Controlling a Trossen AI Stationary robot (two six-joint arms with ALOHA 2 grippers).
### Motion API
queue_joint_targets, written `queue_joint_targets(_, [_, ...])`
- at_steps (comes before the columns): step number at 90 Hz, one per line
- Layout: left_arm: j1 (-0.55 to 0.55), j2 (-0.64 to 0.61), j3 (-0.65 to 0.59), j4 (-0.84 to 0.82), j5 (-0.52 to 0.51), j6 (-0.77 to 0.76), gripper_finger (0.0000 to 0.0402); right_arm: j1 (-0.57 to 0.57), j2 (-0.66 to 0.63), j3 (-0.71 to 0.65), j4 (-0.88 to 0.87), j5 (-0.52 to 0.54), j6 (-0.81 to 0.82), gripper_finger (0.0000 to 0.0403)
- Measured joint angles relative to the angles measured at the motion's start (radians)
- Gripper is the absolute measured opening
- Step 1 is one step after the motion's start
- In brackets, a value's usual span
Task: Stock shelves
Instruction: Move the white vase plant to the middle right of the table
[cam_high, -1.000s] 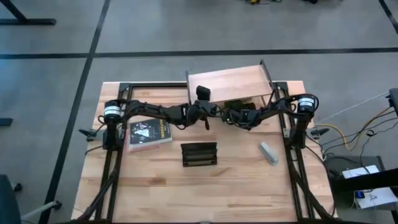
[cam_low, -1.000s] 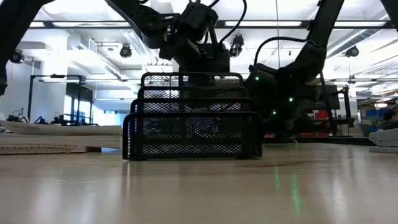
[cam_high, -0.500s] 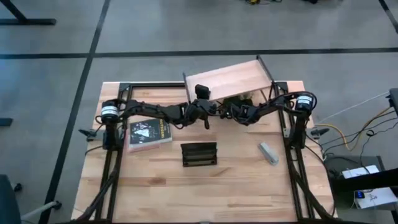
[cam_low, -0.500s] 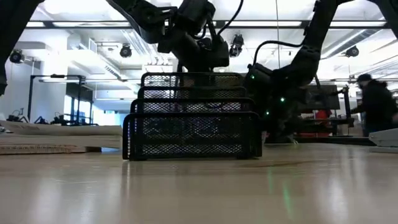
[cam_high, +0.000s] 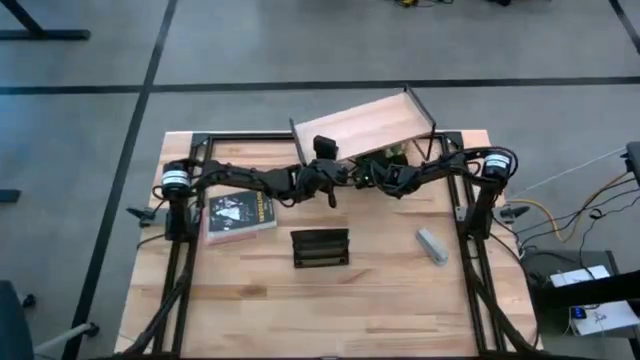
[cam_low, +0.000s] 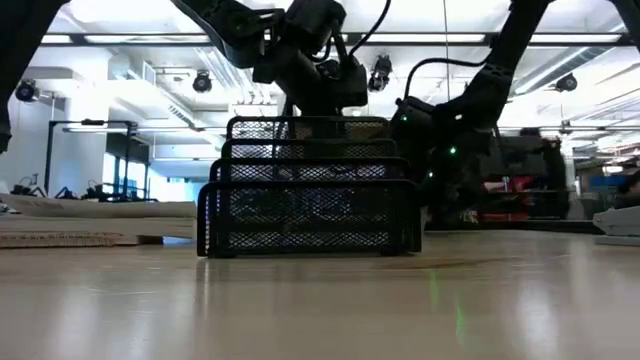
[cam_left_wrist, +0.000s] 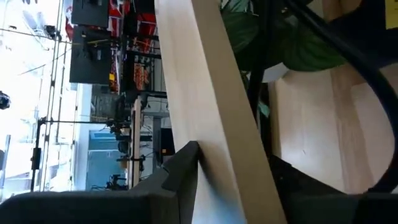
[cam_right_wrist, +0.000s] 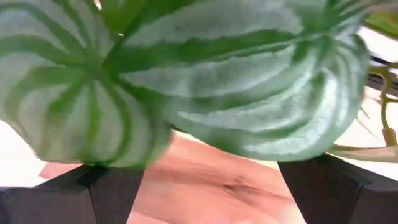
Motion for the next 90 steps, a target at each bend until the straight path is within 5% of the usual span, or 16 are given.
queue_joint_targets(90, [-0.003,-0.242,-0.119,-0.07,0.004,-0.065,0.0101,0.01,-0.091,0.0,-0.109,-0.072,0.001,0.0335])
